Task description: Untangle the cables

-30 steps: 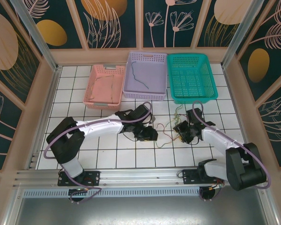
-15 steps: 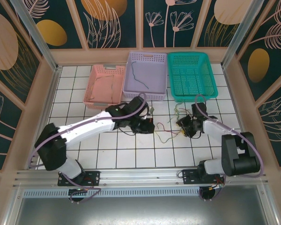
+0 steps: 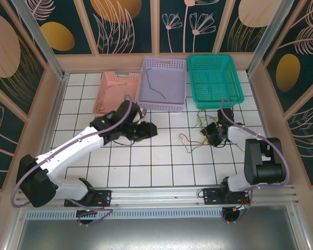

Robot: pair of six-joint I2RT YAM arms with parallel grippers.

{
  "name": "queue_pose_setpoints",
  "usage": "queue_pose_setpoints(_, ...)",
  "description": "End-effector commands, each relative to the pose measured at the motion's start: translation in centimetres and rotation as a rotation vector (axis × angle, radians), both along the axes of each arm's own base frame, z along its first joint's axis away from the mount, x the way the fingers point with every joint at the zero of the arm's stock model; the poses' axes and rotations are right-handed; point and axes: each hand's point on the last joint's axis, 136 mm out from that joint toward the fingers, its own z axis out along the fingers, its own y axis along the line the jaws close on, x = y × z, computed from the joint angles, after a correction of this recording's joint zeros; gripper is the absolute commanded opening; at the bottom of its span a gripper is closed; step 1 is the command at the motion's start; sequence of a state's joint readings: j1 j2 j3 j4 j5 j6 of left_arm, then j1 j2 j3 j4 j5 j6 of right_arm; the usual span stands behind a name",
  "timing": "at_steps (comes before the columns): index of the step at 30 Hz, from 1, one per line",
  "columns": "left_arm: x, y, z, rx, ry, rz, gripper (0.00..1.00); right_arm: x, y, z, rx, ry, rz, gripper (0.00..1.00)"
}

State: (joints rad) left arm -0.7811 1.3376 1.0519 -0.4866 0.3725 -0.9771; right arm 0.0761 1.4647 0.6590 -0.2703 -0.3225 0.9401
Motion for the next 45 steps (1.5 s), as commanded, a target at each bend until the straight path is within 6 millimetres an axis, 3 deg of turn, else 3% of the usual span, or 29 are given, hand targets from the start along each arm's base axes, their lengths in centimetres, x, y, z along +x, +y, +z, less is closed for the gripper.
queue_pose_setpoints(1,-0.4,-3.3,-1.5,-0.066,0.105,-0.017,0.58,-1.2,1.0,0.0,0.050,0.025,-0.071,0.34)
queue_pose_setpoints(5,0.0,-4.9,-4.2,-0.054,0.126,-0.047,0.62,-2.1,3.5,0.5,0.106,0.045,-0.105,0.30)
queue_pose_setpoints(8,-1.2,-6.4,-6.4,-0.046,0.167,-0.083,0.64,-2.4,5.2,0.8,0.141,0.061,-0.127,0.27)
queue_pose_setpoints(12,-1.4,-6.2,-9.3,0.032,0.177,-0.054,0.66,-2.6,6.8,1.0,0.173,0.090,-0.143,0.25)
queue_pose_setpoints(20,1.1,-6.6,-12.6,0.069,0.133,0.052,0.66,-2.8,7.4,1.5,0.185,0.102,-0.154,0.24)
queue_pose_setpoints(24,3.0,-7.1,-12.9,0.097,0.060,0.074,0.63,-2.9,7.5,1.5,0.186,0.104,-0.150,0.24)
queue_pose_setpoints(29,4.1,-7.4,-13.9,0.131,0.016,0.080,0.51,-3.2,7.4,1.6,0.185,0.104,-0.150,0.23)
queue_pose_setpoints(33,5.3,-7.7,-13.8,0.148,-0.039,0.082,0.22,-3.5,7.1,1.4,0.170,0.106,-0.151,0.24)
queue_pose_setpoints(35,5.8,-7.4,-13.0,0.139,-0.092,0.089,0.00,-3.6,6.6,1.3,0.148,0.103,-0.148,0.25)
queue_pose_setpoints(40,5.2,-5.1,-11.0,0.176,-0.154,0.092,0.00,-3.3,4.7,0.8,0.048,0.085,-0.133,0.34)
queue_pose_setpoints(41,4.8,-5.1,-9.4,0.147,-0.169,0.076,0.00,-3.2,4.4,0.7,0.023,0.082,-0.124,0.37)
queue_pose_setpoints(45,2.7,-5.1,-6.7,0.095,-0.159,-0.021,0.00,-2.8,3.5,-0.5,-0.024,0.089,-0.092,0.48)
